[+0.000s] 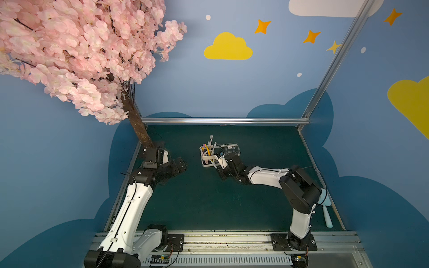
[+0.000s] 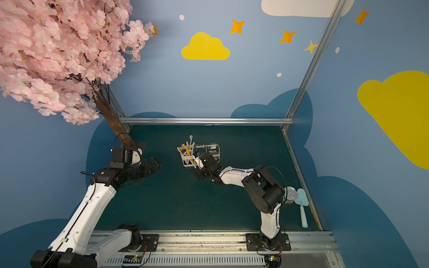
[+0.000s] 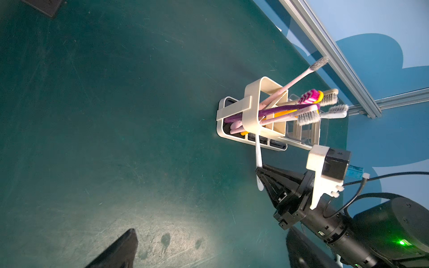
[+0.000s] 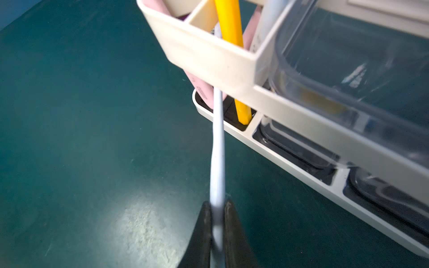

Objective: Place the toothbrush into the toothbrush holder
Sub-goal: Pick up the toothbrush from the toothbrush holder.

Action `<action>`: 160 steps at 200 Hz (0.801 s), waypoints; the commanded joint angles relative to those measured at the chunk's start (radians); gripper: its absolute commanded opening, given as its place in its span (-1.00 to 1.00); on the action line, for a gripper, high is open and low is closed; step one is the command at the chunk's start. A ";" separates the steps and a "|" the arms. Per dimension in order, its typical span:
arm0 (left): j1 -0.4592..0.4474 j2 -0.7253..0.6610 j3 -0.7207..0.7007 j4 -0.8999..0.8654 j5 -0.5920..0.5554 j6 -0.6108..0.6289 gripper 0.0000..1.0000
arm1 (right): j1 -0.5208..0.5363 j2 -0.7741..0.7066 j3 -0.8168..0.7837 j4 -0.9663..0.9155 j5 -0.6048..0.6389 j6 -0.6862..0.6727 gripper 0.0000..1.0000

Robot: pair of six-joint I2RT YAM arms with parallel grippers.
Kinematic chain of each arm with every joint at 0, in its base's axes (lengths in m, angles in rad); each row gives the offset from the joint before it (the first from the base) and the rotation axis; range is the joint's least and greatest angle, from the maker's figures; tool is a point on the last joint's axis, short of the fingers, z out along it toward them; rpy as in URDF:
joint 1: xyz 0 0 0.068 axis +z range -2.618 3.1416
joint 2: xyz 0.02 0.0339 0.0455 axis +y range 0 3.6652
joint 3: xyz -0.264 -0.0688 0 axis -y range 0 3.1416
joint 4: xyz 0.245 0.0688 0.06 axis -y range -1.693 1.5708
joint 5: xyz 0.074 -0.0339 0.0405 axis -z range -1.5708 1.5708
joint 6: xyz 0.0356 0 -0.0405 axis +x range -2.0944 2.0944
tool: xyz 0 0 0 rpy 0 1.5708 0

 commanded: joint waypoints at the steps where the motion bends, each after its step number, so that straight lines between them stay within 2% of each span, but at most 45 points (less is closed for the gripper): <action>1: 0.004 -0.002 -0.005 0.000 0.003 0.005 0.99 | 0.012 -0.033 -0.029 -0.053 -0.001 0.012 -1.00; 112: 0.004 0.011 -0.004 -0.001 -0.008 0.005 0.99 | 0.031 -0.156 -0.168 -0.061 0.013 0.034 -1.00; 134: 0.005 0.018 -0.004 -0.003 -0.012 0.004 0.99 | 0.041 -0.219 -0.220 -0.036 -0.023 0.037 -1.00; 160: -0.011 0.024 -0.003 0.004 0.010 -0.031 0.99 | 0.056 -0.346 -0.306 -0.004 -0.120 0.026 -1.00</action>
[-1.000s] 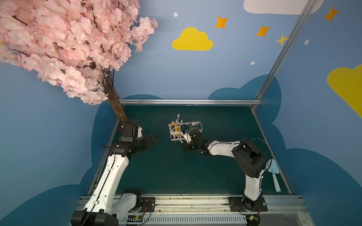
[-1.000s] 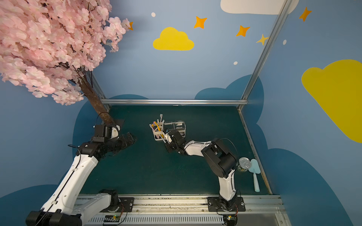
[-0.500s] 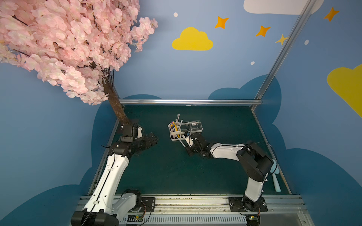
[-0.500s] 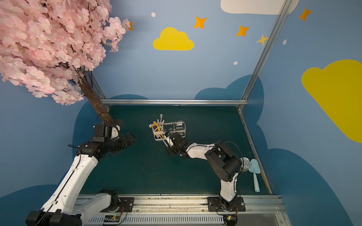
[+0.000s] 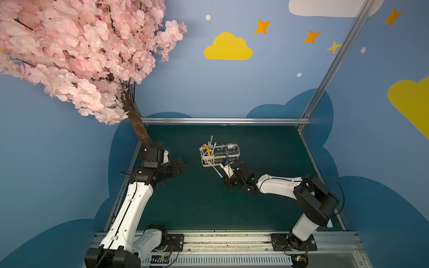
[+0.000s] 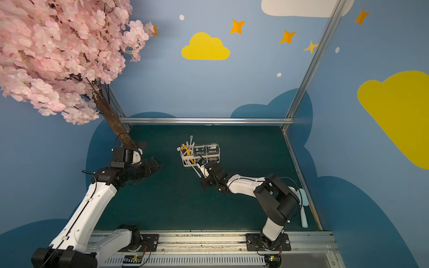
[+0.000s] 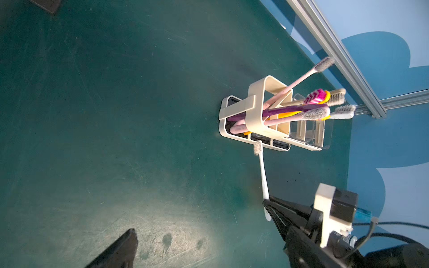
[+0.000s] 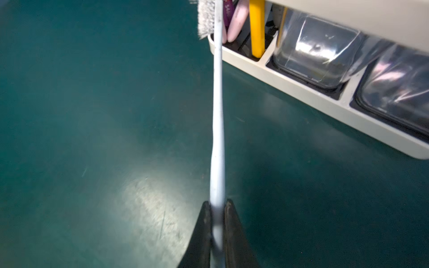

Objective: Place the toothbrush into the toothbrush holder
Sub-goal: Pick up the toothbrush from the toothbrush holder.

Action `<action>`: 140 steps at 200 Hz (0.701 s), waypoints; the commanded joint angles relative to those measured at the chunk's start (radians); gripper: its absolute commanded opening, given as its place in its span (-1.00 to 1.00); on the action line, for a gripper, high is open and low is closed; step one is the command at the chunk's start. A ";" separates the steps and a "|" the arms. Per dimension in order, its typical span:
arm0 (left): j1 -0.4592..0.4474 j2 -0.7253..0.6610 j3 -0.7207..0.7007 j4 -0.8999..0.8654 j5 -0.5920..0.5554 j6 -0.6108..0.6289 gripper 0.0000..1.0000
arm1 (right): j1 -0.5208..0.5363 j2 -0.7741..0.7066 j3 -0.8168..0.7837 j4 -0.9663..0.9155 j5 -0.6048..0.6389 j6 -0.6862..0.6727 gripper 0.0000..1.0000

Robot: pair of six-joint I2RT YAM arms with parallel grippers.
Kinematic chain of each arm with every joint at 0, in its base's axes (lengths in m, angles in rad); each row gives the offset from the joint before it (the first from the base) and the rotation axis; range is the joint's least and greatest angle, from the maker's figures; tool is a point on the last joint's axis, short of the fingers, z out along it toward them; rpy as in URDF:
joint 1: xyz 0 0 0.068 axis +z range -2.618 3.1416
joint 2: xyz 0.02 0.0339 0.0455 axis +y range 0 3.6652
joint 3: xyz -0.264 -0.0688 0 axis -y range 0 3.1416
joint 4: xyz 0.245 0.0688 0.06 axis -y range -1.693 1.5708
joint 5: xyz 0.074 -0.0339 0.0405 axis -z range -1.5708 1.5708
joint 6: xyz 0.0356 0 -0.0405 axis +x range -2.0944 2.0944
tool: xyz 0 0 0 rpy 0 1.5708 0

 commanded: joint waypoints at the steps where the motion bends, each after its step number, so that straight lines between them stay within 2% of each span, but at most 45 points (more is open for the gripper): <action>1: -0.011 0.007 -0.004 0.005 0.015 -0.029 0.99 | 0.019 -0.119 -0.063 0.028 -0.100 -0.003 -1.00; 30: -0.051 -0.010 -0.046 0.064 0.143 -0.144 0.98 | 0.036 -0.255 -0.139 0.058 -0.274 -0.037 -1.00; 65: -0.158 -0.057 -0.107 0.141 0.123 -0.296 0.88 | 0.055 -0.290 -0.151 0.088 -0.451 -0.042 -1.00; 99: -0.195 -0.106 -0.164 0.206 0.123 -0.438 0.77 | 0.086 -0.262 -0.134 0.087 -0.480 -0.068 -1.00; 140: -0.205 -0.148 -0.220 0.275 0.153 -0.531 0.45 | 0.113 -0.259 -0.142 0.121 -0.492 -0.074 -1.00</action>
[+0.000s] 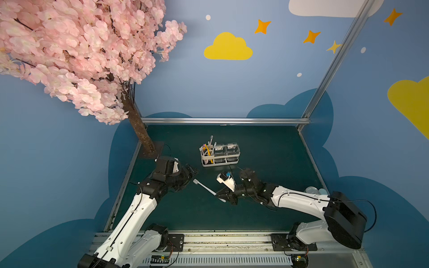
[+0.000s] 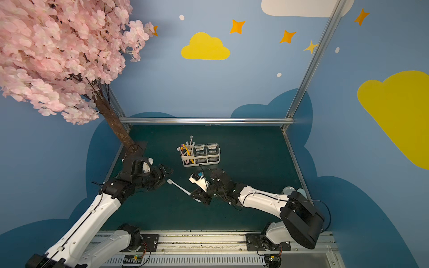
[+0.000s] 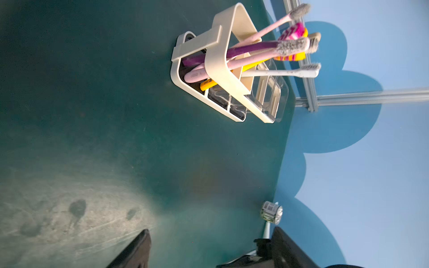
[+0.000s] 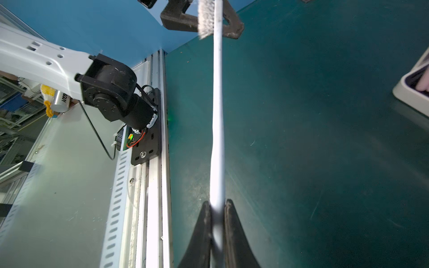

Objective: Place the toothbrush into the toothbrush holder
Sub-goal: Pick up the toothbrush from the toothbrush holder.

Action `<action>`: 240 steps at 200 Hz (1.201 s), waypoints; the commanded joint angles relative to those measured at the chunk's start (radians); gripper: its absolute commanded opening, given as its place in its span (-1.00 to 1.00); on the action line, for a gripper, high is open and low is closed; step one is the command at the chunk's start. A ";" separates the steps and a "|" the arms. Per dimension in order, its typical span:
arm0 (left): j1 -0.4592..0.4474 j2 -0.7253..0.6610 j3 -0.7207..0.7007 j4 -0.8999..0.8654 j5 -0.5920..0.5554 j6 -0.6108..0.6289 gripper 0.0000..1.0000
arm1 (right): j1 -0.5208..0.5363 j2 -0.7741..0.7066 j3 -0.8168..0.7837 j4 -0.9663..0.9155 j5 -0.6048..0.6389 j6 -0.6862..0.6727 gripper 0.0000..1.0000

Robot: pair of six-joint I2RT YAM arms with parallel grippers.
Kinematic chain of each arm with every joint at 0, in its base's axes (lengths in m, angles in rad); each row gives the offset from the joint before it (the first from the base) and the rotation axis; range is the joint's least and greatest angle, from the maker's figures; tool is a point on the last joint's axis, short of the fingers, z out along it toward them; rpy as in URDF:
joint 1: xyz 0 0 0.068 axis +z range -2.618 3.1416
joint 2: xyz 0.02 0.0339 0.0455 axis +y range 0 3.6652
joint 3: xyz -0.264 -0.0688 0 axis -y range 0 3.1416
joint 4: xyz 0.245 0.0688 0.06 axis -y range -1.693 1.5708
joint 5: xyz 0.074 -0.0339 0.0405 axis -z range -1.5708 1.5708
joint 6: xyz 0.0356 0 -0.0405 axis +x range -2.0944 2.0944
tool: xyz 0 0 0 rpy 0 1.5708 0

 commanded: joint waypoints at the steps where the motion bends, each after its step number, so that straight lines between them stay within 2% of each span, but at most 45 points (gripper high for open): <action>1: -0.007 -0.012 -0.016 0.062 0.031 -0.086 0.43 | 0.017 -0.004 -0.002 0.035 -0.029 -0.018 -1.00; 21: -0.017 -0.011 -0.032 0.100 0.060 -0.113 0.14 | 0.019 0.003 0.005 0.026 -0.022 -0.023 -1.00; 43: -0.032 -0.004 -0.033 0.097 0.068 -0.117 0.05 | 0.021 0.014 0.018 0.017 -0.018 -0.027 -1.00; 59: -0.036 -0.010 -0.038 0.092 0.075 -0.122 -0.09 | 0.022 0.019 0.018 0.015 -0.002 -0.026 -1.00; 94: -0.036 -0.032 -0.026 0.050 0.096 -0.108 -0.12 | 0.022 0.031 0.027 0.003 0.028 -0.025 -1.00; 116: -0.037 -0.035 -0.027 0.035 0.112 -0.101 -0.26 | 0.022 0.027 0.029 0.011 0.030 -0.025 -1.00; 185: -0.038 0.004 -0.010 0.009 0.141 -0.067 -0.23 | 0.021 0.004 0.031 0.006 0.077 -0.025 -1.00; 206: -0.039 0.007 -0.002 -0.004 0.135 -0.054 -0.30 | 0.019 0.003 0.033 0.009 0.071 -0.021 -1.00; 221: -0.039 0.012 0.002 -0.006 0.140 -0.045 -0.50 | 0.019 0.003 0.035 0.008 0.075 -0.016 -1.00; 240: -0.040 0.018 0.005 -0.020 0.137 -0.037 -0.51 | 0.020 0.002 0.034 0.011 0.058 -0.020 -1.00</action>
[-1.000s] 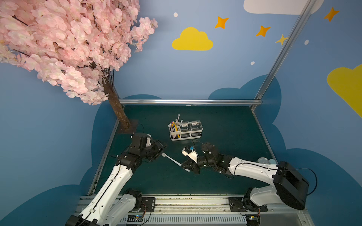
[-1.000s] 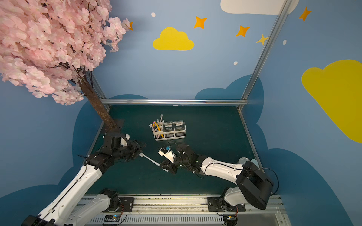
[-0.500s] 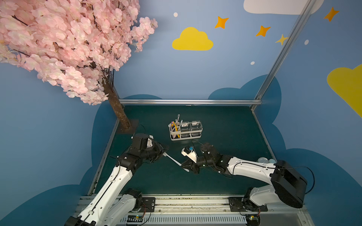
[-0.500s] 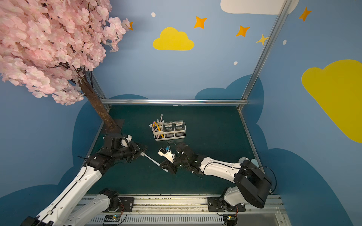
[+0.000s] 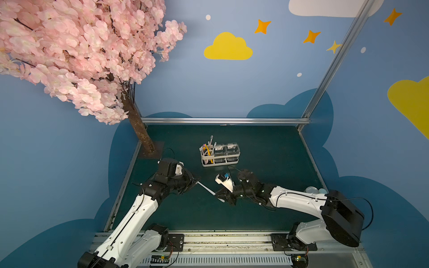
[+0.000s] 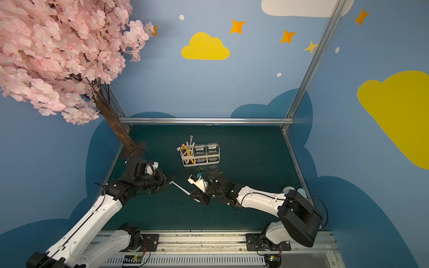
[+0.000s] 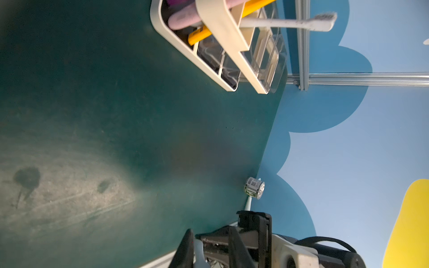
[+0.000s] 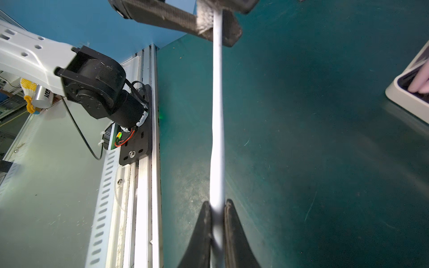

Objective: Place the toothbrush into the toothbrush holder
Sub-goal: Pick up the toothbrush from the toothbrush holder.

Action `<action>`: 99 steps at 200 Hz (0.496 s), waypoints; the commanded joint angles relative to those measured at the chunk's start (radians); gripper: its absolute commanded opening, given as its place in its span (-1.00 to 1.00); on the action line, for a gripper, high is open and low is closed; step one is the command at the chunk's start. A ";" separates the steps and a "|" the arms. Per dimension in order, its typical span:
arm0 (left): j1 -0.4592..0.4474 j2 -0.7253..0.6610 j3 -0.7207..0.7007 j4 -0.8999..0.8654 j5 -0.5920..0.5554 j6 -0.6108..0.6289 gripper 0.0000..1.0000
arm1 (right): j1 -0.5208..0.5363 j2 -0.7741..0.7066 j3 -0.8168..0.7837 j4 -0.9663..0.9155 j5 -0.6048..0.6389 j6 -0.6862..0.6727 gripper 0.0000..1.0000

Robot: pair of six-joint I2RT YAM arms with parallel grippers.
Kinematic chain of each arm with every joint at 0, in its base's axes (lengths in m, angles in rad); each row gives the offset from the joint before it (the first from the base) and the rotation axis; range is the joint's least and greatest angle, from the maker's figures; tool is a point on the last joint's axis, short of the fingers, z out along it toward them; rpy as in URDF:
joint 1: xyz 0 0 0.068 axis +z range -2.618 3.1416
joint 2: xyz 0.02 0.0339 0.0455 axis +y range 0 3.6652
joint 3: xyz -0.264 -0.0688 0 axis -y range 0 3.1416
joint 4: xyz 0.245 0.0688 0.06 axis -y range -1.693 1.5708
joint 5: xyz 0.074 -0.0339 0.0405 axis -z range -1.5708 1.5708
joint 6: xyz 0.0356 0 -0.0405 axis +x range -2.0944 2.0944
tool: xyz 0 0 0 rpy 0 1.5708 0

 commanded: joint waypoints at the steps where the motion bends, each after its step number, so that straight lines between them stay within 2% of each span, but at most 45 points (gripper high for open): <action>1: -0.004 0.008 0.033 -0.036 0.011 0.030 -0.51 | 0.003 -0.018 0.029 0.003 -0.009 0.001 -1.00; 23: -0.003 0.010 0.030 -0.033 0.011 0.032 -0.52 | 0.003 -0.012 0.035 -0.006 -0.015 -0.001 -1.00; 99: -0.004 0.031 0.056 -0.039 -0.005 0.050 -0.86 | 0.003 -0.026 0.030 -0.016 -0.002 -0.009 -1.00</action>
